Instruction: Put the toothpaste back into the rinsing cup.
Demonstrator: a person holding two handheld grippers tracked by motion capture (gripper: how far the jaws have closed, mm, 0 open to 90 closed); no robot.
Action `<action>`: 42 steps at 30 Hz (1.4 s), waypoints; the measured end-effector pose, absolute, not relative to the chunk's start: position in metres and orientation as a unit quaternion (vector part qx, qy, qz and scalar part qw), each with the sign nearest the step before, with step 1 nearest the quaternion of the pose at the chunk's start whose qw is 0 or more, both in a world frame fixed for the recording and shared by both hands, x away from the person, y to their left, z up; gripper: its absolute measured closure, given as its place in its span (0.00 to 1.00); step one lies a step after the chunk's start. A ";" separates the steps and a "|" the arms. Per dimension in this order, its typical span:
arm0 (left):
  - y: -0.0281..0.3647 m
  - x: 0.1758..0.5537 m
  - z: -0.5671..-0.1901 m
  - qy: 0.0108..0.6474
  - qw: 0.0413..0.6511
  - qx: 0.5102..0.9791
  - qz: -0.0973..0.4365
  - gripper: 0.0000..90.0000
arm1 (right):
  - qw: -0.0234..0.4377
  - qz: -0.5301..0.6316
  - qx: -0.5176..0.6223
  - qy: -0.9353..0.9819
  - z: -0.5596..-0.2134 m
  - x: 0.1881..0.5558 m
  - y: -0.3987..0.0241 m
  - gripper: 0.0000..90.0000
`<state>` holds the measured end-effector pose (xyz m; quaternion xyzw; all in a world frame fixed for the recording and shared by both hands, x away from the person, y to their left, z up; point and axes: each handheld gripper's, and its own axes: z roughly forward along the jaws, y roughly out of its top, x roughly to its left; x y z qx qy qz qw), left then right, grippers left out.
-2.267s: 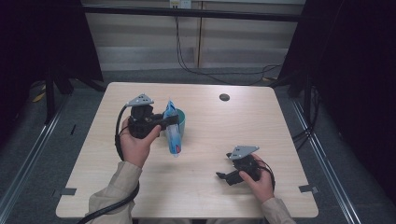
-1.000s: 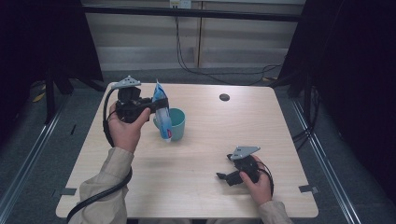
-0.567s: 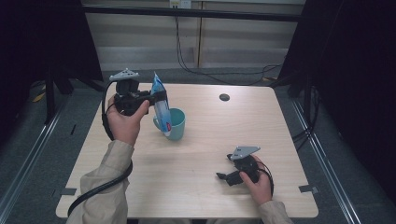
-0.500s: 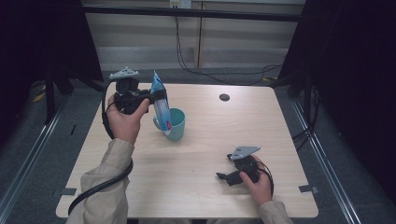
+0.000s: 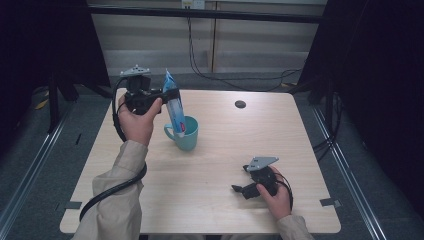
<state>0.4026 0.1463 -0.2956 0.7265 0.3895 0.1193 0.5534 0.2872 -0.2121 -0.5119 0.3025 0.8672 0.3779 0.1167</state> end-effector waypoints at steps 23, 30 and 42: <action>0.146 0.421 -0.298 0.405 0.557 0.711 0.140 0.83 | 0.117 0.377 0.303 0.867 -0.512 0.287 -0.212 0.14; 0.145 0.426 -0.301 0.407 0.557 0.709 0.146 0.82 | 0.117 0.377 0.303 0.867 -0.512 0.287 -0.212 0.14; 0.139 0.432 -0.315 0.413 0.550 0.710 0.149 0.82 | 0.120 0.377 0.302 0.867 -0.512 0.287 -0.212 0.14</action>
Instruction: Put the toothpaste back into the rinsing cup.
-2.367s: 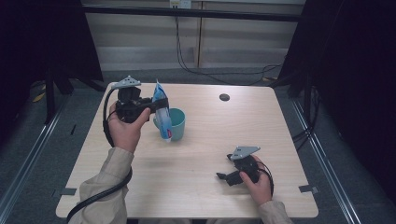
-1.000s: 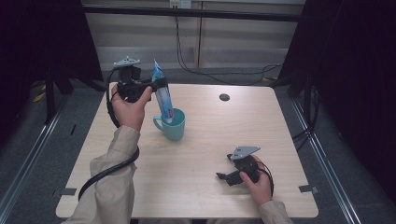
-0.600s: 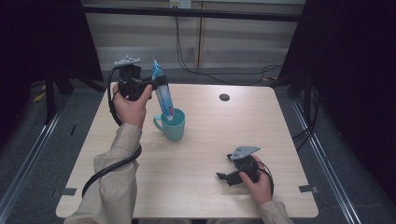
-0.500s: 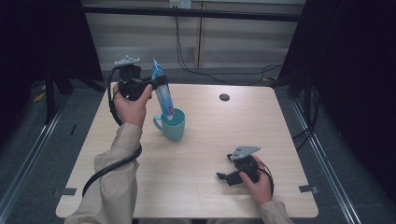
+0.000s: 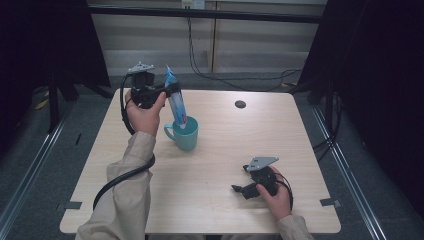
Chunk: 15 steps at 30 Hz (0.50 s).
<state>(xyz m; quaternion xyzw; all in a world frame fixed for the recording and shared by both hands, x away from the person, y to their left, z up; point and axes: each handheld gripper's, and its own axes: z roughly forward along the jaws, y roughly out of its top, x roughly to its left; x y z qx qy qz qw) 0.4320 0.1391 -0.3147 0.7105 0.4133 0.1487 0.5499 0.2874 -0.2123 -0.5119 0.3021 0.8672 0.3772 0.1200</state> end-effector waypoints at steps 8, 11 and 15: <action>0.133 0.434 -0.323 0.412 0.545 0.714 0.150 0.82 | 0.120 0.377 0.302 0.867 -0.512 0.287 -0.212 0.14; 0.132 0.435 -0.325 0.414 0.543 0.715 0.149 0.82 | 0.120 0.377 0.302 0.867 -0.512 0.287 -0.212 0.14; 0.130 0.436 -0.332 0.415 0.542 0.716 0.147 0.82 | 0.120 0.377 0.302 0.867 -0.512 0.287 -0.212 0.14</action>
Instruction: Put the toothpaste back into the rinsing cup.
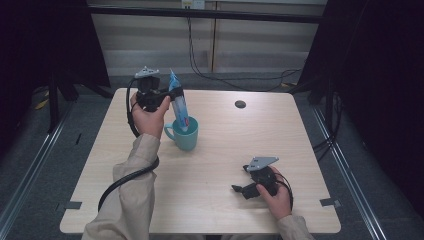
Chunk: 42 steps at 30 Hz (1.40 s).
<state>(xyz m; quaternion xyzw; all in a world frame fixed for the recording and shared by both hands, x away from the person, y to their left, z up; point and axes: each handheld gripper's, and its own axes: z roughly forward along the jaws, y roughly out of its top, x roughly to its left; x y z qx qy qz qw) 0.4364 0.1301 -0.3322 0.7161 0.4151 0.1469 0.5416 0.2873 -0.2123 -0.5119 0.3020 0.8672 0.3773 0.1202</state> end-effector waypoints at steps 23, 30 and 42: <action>0.125 0.433 -0.362 0.424 0.528 0.720 0.149 0.82 | 0.121 0.378 0.301 0.867 -0.512 0.287 -0.212 0.14; 0.122 0.432 -0.368 0.425 0.523 0.723 0.149 0.82 | 0.119 0.378 0.301 0.868 -0.512 0.287 -0.212 0.14; 0.120 0.432 -0.382 0.431 0.516 0.726 0.144 0.82 | 0.116 0.378 0.301 0.868 -0.512 0.287 -0.212 0.14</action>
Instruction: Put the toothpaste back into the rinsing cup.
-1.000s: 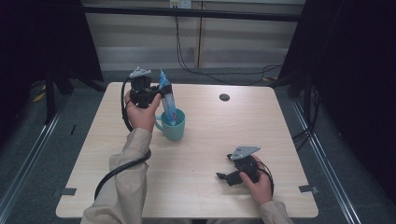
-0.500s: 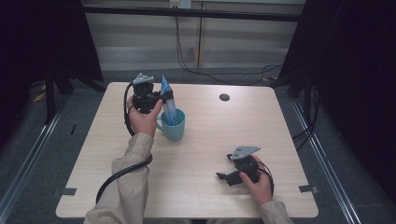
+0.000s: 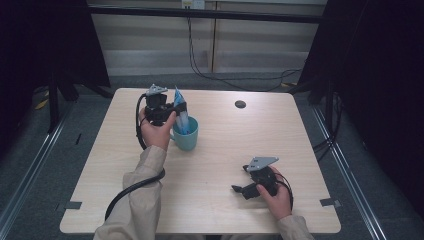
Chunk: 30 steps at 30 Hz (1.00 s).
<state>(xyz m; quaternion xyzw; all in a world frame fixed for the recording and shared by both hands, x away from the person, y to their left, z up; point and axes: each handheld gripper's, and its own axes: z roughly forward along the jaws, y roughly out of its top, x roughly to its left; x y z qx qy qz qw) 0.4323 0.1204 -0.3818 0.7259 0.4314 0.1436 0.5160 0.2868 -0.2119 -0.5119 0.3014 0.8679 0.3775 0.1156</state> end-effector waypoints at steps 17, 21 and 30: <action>0.117 0.432 -0.393 0.438 0.511 0.727 0.136 0.81 | 0.115 0.378 0.301 0.868 -0.512 0.287 -0.212 0.14; 0.116 0.432 -0.394 0.440 0.510 0.727 0.136 0.81 | 0.115 0.378 0.301 0.868 -0.512 0.287 -0.212 0.14; 0.117 0.434 -0.400 0.449 0.502 0.727 0.133 0.81 | 0.114 0.378 0.300 0.868 -0.512 0.287 -0.212 0.14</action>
